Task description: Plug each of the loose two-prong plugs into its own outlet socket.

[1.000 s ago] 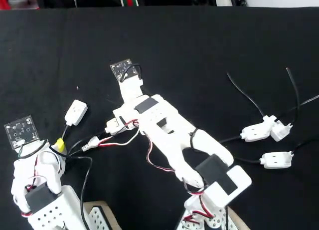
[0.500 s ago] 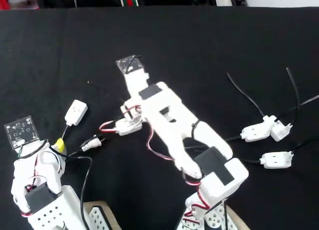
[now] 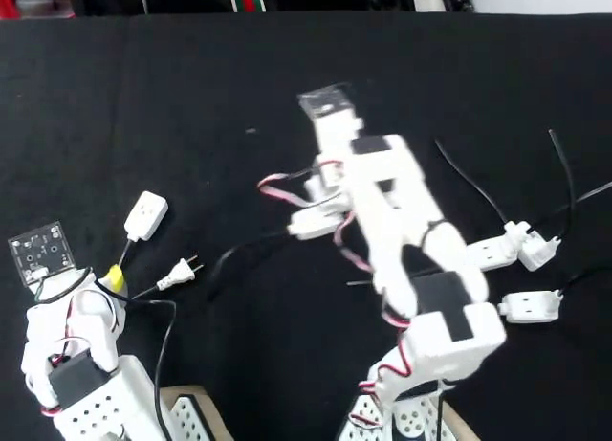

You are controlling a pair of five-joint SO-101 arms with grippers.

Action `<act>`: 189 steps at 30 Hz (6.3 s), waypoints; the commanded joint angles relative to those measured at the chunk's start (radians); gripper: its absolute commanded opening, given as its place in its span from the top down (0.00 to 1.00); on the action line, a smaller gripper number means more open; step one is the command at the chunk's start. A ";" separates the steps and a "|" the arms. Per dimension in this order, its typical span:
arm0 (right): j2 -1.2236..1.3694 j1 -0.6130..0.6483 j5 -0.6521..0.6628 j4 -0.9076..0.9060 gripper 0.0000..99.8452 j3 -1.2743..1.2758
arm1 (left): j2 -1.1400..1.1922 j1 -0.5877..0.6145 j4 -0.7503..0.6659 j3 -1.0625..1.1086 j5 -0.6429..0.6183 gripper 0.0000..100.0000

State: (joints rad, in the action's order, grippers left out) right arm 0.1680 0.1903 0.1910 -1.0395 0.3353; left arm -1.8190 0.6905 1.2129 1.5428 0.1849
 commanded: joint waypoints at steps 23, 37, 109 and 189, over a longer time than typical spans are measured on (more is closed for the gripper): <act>-0.056 -0.669 0.347 0.107 0.59 -0.041 | -0.005 0.010 -0.015 -0.007 0.006 0.71; -0.447 -0.224 0.106 -0.466 0.58 -0.384 | -0.003 0.077 0.095 -0.064 0.006 0.71; 0.085 0.557 0.537 -0.384 0.78 -0.363 | 1.596 0.375 -0.520 -0.662 0.491 0.97; -0.004 -0.115 0.276 -0.146 0.99 -0.094 | 0.818 -0.823 -0.847 -0.016 0.559 0.80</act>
State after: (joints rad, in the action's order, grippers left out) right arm 0.2524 0.0568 0.5777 -1.3249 0.1051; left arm -0.9705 -0.0844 0.4227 1.4553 0.6467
